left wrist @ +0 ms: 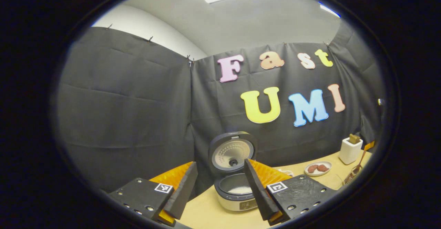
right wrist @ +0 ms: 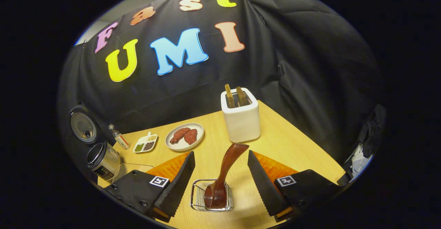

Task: Close the left gripper, press the button to open the rice cooker; take a wooden spoon from the chopstick holder with the right hand, scoop a spoonful of rice and pour it into the rice cooker, then put the wooden spoon back into the chopstick holder.

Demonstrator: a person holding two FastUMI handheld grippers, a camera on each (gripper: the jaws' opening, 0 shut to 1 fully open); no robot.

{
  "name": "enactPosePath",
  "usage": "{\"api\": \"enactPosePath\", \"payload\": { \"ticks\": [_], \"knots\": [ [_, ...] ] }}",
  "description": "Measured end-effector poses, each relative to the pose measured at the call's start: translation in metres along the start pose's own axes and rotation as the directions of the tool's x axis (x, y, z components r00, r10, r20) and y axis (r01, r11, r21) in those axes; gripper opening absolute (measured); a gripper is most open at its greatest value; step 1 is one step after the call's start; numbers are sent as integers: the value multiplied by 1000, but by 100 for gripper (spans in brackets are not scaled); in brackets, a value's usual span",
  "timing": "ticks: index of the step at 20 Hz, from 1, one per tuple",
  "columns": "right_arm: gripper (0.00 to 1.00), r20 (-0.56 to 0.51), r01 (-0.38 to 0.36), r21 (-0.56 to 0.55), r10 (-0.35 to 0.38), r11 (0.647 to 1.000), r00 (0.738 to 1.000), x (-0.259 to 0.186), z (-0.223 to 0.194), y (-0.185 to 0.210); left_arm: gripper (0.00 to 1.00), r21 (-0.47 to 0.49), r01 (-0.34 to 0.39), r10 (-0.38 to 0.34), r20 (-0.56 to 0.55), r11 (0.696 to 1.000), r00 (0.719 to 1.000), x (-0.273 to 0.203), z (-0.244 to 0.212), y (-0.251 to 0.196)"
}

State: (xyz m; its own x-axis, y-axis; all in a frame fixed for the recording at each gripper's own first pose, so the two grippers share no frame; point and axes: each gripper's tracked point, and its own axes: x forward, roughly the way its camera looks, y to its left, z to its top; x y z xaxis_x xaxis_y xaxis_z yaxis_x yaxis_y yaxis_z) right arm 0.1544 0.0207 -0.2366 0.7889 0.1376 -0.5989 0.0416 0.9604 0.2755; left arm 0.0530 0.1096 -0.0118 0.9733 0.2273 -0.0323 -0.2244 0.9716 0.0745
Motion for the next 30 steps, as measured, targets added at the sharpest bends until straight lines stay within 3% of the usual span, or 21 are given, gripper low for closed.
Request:
{"api": "enactPosePath", "payload": {
  "ticks": [3,5,6,9,11,13,14,15,16,18,19,23,24,25,30],
  "knots": [
    [96,-51,7,58,-4,998,999,14,-12,-3,82,14,-12,12,-3,1000,1000,-5,0,6],
    [92,-89,18,90,-10,996,996,27,-20,-9,82,26,-22,23,-6,999,1000,-5,0,11],
    [82,-105,22,105,-11,994,994,32,-24,-10,82,32,-28,28,-11,999,1000,-5,-3,13],
    [84,-145,4,164,20,986,989,40,-30,-5,82,36,-38,39,-28,999,999,-2,-11,17],
    [56,-162,18,191,14,981,987,45,-35,-6,82,30,-39,40,-36,999,999,-1,-16,18],
    [47,-190,19,206,21,978,982,48,-42,-3,82,25,-42,43,-47,999,998,0,-22,20],
    [37,-218,28,200,17,979,976,49,-46,-5,83,25,-43,44,-50,999,998,2,-23,21],
    [46,-231,29,215,22,976,973,45,-47,-3,84,26,-44,46,-52,999,998,2,-25,22],
    [17,-230,31,227,23,973,973,38,-45,1,84,26,-45,46,-53,999,998,3,-25,22],
    [16,-219,44,202,2,979,976,49,-48,-3,83,26,-44,45,-52,999,998,4,-26,23],
    [8,-209,35,190,5,981,978,43,-45,0,83,26,-42,43,-50,999,998,5,-26,22],
    [5,-135,14,105,1,994,991,22,-27,9,83,23,-32,33,-37,999,999,11,-22,22],
    [8,-117,11,78,-1,997,993,17,-21,13,83,20,-28,29,-36,999,999,13,-22,21],
    [5,-95,11,57,-6,998,995,12,-14,16,83,14,-24,24,-36,1000,999,17,-23,19],
    [8,15,-4,-31,5,1000,1000,-12,22,45,83,-12,8,-9,-32,1000,999,29,-27,12]
  ]
}}
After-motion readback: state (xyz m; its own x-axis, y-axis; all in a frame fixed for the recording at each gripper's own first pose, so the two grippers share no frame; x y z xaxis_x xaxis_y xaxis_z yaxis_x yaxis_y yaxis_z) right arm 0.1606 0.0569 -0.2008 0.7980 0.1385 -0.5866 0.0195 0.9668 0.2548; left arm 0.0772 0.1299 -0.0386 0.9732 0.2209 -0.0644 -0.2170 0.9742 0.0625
